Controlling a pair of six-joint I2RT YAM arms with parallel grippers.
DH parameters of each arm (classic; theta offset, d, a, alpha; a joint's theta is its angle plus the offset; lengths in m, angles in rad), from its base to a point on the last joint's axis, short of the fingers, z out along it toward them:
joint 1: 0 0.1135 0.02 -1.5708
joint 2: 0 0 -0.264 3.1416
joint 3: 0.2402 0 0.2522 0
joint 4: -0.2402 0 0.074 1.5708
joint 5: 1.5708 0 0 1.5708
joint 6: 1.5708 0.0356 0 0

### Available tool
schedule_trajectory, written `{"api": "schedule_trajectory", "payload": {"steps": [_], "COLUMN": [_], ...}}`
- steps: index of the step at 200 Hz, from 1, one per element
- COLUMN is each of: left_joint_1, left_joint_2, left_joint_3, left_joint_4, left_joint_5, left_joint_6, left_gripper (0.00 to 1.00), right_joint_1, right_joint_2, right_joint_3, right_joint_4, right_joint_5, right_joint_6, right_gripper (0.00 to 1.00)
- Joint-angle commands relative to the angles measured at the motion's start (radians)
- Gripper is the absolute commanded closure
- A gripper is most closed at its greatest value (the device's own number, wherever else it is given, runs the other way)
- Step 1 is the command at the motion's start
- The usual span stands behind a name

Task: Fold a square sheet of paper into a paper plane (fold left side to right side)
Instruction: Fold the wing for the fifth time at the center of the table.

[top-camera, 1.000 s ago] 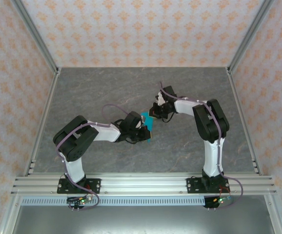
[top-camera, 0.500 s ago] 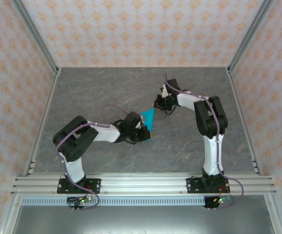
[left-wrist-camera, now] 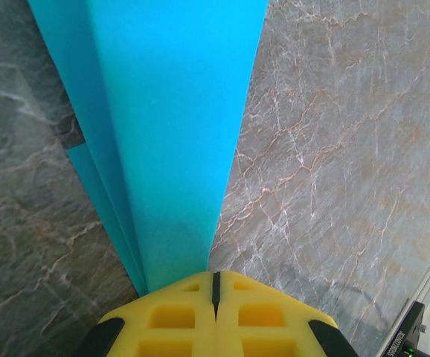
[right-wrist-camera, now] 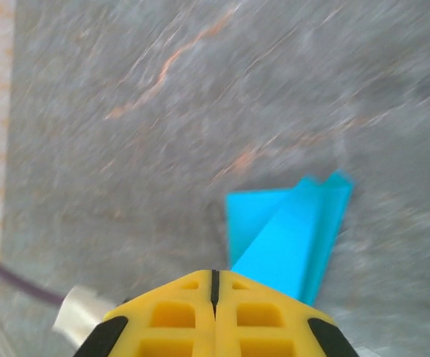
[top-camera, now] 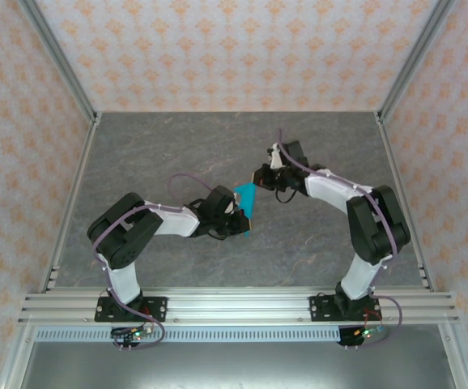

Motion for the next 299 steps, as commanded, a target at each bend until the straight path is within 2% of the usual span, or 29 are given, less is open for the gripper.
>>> {"api": "schedule_trajectory", "payload": {"steps": [1,64,122,160,217,299], "left_joint_1": [-0.017,-0.016,-0.009,0.029,0.077,0.076], "left_joint_2": [0.011,-0.003,-0.094,-0.134,-0.052,0.053], "left_joint_3": [-0.014,-0.016,0.058,0.097,0.169,0.197], "left_joint_4": [-0.146,-0.149,-0.209,-0.216,-0.210,-0.168], "left_joint_5": [-0.013,-0.004,0.014,0.042,0.072,0.115], "left_joint_6": [0.002,0.006,0.045,0.052,0.099,0.108], "left_gripper": [0.98,0.98,0.94,0.90,0.91,0.92], "right_joint_1": [0.034,0.055,0.057,0.063,0.072,0.073], "right_joint_2": [0.012,0.183,0.239,0.250,0.258,0.266], "right_joint_3": [-0.064,-0.006,0.033,0.027,0.031,0.035], "right_joint_4": [0.126,0.099,-0.089,-0.095,-0.095,-0.102], "right_joint_5": [-0.043,-0.016,0.084,0.085,0.081,0.086], "right_joint_6": [0.094,0.070,0.000,0.003,0.005,0.007], "right_gripper": [1.00,1.00,1.00,1.00,1.00,1.00]}}
